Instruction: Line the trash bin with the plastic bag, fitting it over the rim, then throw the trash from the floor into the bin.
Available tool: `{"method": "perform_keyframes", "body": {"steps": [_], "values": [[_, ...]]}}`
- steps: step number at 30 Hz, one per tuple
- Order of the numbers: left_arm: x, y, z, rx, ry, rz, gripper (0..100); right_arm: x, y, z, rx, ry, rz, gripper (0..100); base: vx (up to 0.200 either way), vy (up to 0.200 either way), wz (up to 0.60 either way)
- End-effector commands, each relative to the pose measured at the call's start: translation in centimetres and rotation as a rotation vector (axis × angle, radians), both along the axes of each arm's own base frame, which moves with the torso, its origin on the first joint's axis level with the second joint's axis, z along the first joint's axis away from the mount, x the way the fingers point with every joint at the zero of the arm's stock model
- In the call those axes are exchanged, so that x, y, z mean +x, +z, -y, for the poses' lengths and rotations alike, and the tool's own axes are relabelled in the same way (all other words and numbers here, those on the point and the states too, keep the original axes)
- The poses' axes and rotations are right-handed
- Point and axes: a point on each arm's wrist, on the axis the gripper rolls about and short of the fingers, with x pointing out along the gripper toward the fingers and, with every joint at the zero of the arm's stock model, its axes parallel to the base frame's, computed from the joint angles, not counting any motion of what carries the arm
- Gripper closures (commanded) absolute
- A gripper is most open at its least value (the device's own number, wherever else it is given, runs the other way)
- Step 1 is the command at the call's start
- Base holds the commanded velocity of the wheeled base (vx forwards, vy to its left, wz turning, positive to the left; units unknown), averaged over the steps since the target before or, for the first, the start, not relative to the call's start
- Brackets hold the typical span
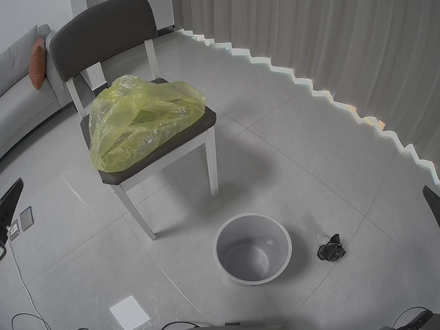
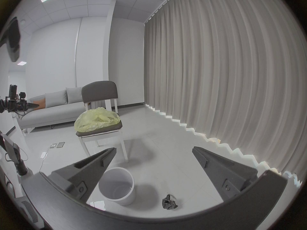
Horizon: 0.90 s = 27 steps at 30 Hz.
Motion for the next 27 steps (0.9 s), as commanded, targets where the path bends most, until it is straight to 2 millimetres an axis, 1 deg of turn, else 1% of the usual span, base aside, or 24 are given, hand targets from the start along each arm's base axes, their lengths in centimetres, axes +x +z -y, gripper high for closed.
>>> {"method": "perform_keyframes", "body": {"steps": [1,2,4,5,6,10,11,13,19,22,24,27], "values": [[14.0,1.0,1.5,0.077,0.071,-0.297,0,10.7,-1.6,-0.5,0.039,0.029,-0.175,0,0.0,0.0,0.0],[15.0,1.0,2.0,0.077,0.052,-0.309,0,10.9,-1.8,-0.6,0.038,0.03,-0.188,0,0.0,0.0,0.0],[16.2,0.7,2.4,0.081,0.04,-0.338,0,10.9,-2.1,-0.7,0.04,0.034,-0.204,0,0.0,0.0,0.0],[16.4,0.6,2.5,0.081,0.04,-0.342,0,10.9,-2.1,-0.7,0.04,0.036,-0.205,0,0.0,0.0,0.0],[18.0,0.0,2.7,0.078,0.041,-0.375,0,11.1,-2.2,-0.7,0.044,0.038,-0.211,0,0.0,0.0,0.0],[22.1,-1.6,3.2,0.027,0.056,-0.441,0,11.4,-2.2,-0.7,0.061,0.037,-0.219,0,0.0,0.0,0.0],[22.2,-1.6,3.2,0.024,0.057,-0.443,0,11.4,-2.2,-0.7,0.062,0.038,-0.219,0,0.0,0.0,0.0],[24.4,-2.6,3.4,0.013,0.068,-0.472,0,11.5,-2.4,-0.8,0.084,0.042,-0.231,0,0.0,0.0,0.0],[27.9,-3.7,3.2,0.021,0.096,-0.495,0,11.6,-2.8,-0.7,0.091,0.036,-0.249,0,0.0,0.0,0.0],[29.3,-3.9,3.3,0.025,0.112,-0.486,0,11.6,-2.7,-0.6,0.1,0.032,-0.247,0,0.0,0.0,0.0],[30.2,-4.0,3.2,0.031,0.142,-0.48,0,11.6,-2.7,-0.6,0.101,0.031,-0.246,0,0.0,0.0,0.0],[30.9,-3.9,2.8,0.031,0.17,-0.472,0,11.5,-2.7,-0.5,0.102,0.029,-0.246,0,0.0,0.0,0.0]]}}
